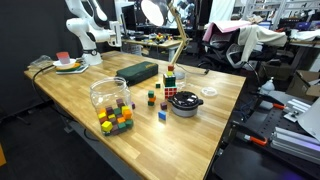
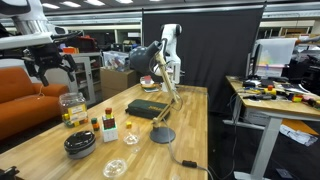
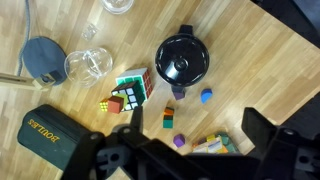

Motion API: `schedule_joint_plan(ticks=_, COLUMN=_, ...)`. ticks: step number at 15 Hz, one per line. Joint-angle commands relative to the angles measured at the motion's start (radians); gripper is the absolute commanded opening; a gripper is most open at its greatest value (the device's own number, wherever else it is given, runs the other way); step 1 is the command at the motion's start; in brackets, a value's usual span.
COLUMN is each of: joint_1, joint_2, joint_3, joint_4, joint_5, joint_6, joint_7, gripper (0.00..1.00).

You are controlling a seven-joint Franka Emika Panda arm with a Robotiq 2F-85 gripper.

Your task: Place the blue block on the tower of blocks

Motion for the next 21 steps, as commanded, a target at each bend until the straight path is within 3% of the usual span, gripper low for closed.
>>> schedule_joint_plan(ticks=1, joint_1=-0.004, joint_2=-0.001, joint_3=0.001, joint_4=0.001, joint_5=0.002, joint_6=-0.002, joint_7=-0.002, gripper=1.0)
schedule_joint_plan(ticks=8, joint_1=-0.004, joint_2=-0.001, joint_3=0.001, joint_4=0.001, joint_5=0.002, joint_6=-0.002, joint_7=-0.002, gripper=1.0)
schedule_joint_plan(ticks=11, joint_1=-0.004, joint_2=0.061, joint_3=0.034, joint_4=0.033, joint_5=-0.058, joint_6=0.034, joint_7=-0.001, gripper=1.0)
schedule_joint_plan(ticks=17, joint_1=0.024, joint_2=0.296, joint_3=0.115, joint_4=0.153, joint_5=-0.072, joint_6=0.12, joint_7=0.008, gripper=1.0)
schedule_joint_plan(ticks=21, joint_1=0.01, joint_2=0.453, joint_3=0.139, joint_4=0.264, joint_5=-0.106, joint_6=0.119, joint_7=0.105, gripper=1.0)
